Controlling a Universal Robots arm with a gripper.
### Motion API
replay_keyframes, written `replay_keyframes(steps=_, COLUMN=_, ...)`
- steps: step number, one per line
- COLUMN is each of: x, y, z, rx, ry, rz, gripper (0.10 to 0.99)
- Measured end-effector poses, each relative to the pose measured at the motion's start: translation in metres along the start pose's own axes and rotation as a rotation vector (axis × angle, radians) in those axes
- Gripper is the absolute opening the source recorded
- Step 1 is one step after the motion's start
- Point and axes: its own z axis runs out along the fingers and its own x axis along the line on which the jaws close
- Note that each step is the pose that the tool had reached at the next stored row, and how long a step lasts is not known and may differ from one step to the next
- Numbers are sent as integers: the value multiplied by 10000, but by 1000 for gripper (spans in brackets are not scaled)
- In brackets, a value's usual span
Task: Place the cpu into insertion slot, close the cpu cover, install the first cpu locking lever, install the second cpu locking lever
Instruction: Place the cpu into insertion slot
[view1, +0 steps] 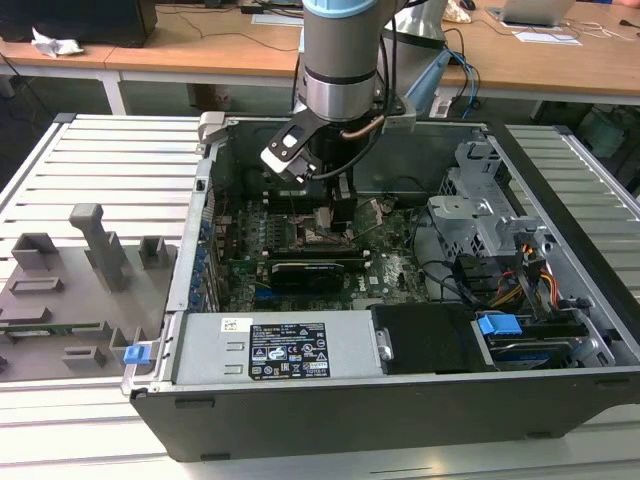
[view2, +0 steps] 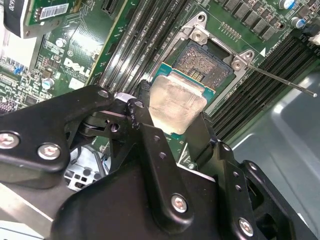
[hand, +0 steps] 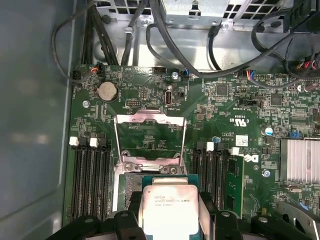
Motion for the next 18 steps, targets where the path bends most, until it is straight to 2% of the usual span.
replay_keyframes(steps=6, x=20, y=-2, z=30, rx=-4, ry=-43, rz=531, gripper=529)
replay_keyframes(steps=9, x=55, y=-2, z=53, rx=7, ry=-44, rz=543, gripper=529)
replay_keyframes(steps=18, x=68, y=-18, z=102, rx=8, ry=-46, rz=559, gripper=529)
